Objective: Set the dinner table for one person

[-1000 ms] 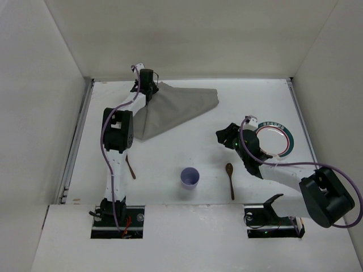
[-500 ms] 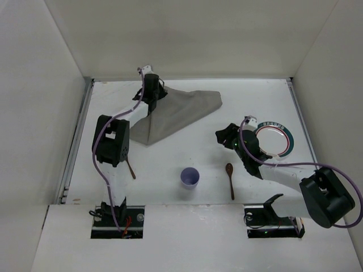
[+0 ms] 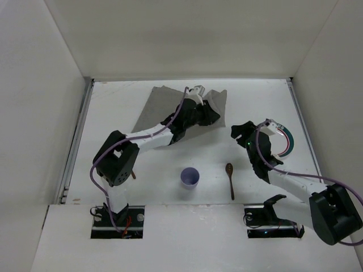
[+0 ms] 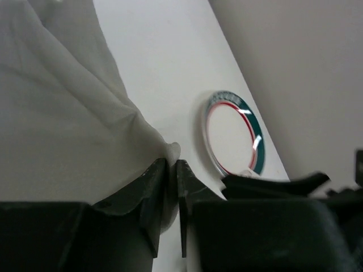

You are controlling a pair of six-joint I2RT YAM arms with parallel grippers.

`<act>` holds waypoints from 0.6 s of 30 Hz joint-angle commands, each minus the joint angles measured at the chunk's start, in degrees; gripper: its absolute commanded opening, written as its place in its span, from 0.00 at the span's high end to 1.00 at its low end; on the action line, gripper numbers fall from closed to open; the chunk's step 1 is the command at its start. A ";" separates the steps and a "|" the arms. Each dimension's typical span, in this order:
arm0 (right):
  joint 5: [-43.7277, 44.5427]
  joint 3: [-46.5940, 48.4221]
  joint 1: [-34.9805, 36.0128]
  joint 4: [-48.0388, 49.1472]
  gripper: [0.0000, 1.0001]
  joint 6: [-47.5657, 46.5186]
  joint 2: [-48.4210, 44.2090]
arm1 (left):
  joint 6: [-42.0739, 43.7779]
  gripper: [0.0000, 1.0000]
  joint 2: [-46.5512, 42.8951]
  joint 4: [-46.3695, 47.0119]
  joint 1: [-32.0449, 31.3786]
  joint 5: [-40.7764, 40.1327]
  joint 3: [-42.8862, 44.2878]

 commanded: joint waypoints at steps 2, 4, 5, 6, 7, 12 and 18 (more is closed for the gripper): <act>1.98 -1.23 -4.66 -2.79 0.27 4.40 -1.94 | -2.94 0.73 -0.57 9.45 -2.68 9.50 0.81; -0.12 -1.06 -5.46 -2.79 0.26 4.49 -1.15 | -3.56 0.58 0.93 9.72 -2.77 11.63 1.78; -1.09 -0.97 -5.63 -2.79 0.25 4.66 -0.88 | -3.65 0.54 1.55 9.28 -2.60 11.90 2.31; -1.01 -0.97 -5.63 -2.62 0.25 4.84 -0.71 | -3.82 0.55 1.64 9.10 -2.25 12.16 2.49; -0.84 -0.97 -5.55 -2.53 0.25 4.93 -0.44 | -3.91 0.56 1.47 9.10 -2.07 12.42 2.58; -1.80 0.87 -5.37 -3.05 0.24 4.31 3.15 | -2.07 0.54 -1.52 6.75 2.57 4.63 0.38; -3.74 2.37 -5.28 -3.58 0.21 4.93 6.67 | 2.23 0.52 0.31 -7.84 13.20 -18.39 1.34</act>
